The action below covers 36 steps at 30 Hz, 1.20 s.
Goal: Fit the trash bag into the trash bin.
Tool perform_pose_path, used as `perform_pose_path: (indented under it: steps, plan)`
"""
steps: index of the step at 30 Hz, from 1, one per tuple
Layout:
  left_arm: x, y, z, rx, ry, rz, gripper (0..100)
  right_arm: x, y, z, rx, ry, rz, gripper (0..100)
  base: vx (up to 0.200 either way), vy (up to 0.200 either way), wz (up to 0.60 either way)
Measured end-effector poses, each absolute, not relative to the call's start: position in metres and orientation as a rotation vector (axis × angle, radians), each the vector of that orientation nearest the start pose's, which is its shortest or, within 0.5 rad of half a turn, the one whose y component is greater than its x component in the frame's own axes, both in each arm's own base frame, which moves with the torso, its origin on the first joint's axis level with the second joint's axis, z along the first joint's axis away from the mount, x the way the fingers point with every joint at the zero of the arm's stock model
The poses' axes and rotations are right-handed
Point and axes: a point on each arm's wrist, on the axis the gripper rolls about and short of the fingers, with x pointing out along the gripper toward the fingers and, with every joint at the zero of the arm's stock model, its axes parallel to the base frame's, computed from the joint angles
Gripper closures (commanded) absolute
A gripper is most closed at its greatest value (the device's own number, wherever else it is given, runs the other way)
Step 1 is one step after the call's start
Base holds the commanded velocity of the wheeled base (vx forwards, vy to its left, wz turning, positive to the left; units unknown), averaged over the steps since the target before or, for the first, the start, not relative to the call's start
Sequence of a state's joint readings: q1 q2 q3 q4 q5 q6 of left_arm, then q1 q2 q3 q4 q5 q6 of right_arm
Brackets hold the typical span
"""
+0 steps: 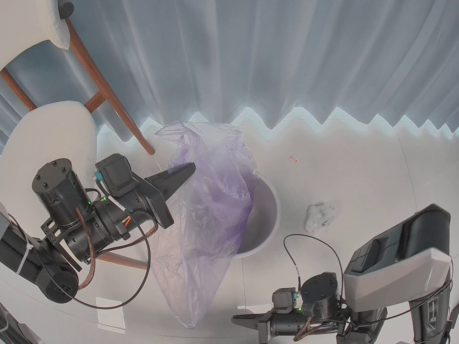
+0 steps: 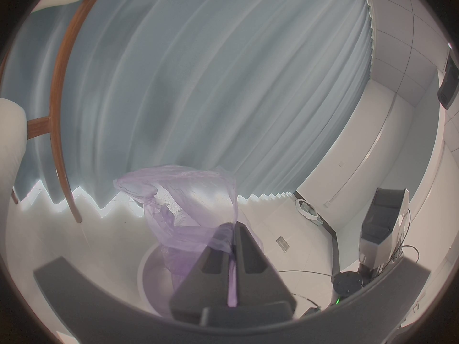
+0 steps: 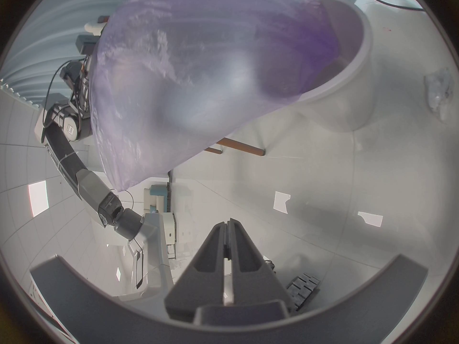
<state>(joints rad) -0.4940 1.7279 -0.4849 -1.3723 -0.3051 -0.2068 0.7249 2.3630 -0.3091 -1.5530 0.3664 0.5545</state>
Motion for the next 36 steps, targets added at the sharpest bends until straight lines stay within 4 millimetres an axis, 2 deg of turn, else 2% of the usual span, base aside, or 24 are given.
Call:
perform_pose_path:
  steps: [9, 14, 19, 27, 36]
  plan:
    - [0.239, -0.137, 0.169, -0.208, -0.050, -0.810, 100, 0.222, 0.237, -0.047, 0.398, 0.759, 0.975, 100, 0.000, 0.000, 0.00]
    - [0.239, -0.137, 0.169, -0.208, -0.051, -0.811, 100, 0.230, 0.255, -0.047, 0.485, 0.751, 0.985, 100, 0.000, 0.000, 0.00]
    - [0.239, -0.137, 0.169, -0.208, -0.050, -0.813, 100, 0.242, 0.264, -0.043, 0.522, 0.705, 0.989, 100, 0.000, 0.000, 0.00]
    - [0.239, -0.137, 0.168, -0.208, -0.050, -0.811, 100, 0.276, 0.265, -0.030, 0.569, 0.568, 0.952, 100, 0.000, 0.000, 0.00]
    - [0.239, -0.137, 0.168, -0.208, -0.050, -0.811, 100, 0.326, 0.240, -0.009, 0.614, 0.407, 0.875, 100, 0.000, 0.000, 0.00]
